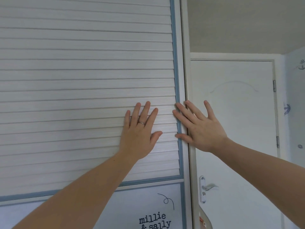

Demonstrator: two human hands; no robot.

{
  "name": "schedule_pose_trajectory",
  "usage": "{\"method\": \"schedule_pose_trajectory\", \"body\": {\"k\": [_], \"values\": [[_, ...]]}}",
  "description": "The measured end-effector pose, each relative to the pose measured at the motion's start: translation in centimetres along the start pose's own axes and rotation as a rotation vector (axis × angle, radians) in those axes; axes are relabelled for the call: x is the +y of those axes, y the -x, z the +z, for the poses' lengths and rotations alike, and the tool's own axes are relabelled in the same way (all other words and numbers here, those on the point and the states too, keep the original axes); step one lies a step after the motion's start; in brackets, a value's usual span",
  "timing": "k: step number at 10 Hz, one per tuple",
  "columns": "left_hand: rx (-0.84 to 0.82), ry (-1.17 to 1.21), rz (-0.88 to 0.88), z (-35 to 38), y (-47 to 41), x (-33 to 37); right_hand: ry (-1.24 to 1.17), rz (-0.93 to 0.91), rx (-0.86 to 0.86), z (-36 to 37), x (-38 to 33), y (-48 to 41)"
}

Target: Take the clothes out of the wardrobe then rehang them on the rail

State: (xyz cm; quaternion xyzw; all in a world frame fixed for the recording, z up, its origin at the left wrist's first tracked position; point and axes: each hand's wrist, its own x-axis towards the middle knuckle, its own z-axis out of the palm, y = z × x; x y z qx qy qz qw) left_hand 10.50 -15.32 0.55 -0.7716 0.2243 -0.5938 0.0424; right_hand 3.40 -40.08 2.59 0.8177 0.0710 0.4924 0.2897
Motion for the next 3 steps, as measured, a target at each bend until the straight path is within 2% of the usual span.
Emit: {"method": "schedule_pose_trajectory", "body": {"k": [2, 3], "values": [[-0.185, 0.119, -0.005, -4.3, 5.6, 0.0, -0.124, 0.033, -0.077, -3.2, -1.7, 4.6], [-0.269, 0.173, -0.021, -7.0, 10.7, -0.7, -0.244, 0.082, -0.108, -5.6, -5.0, 8.0]]}}
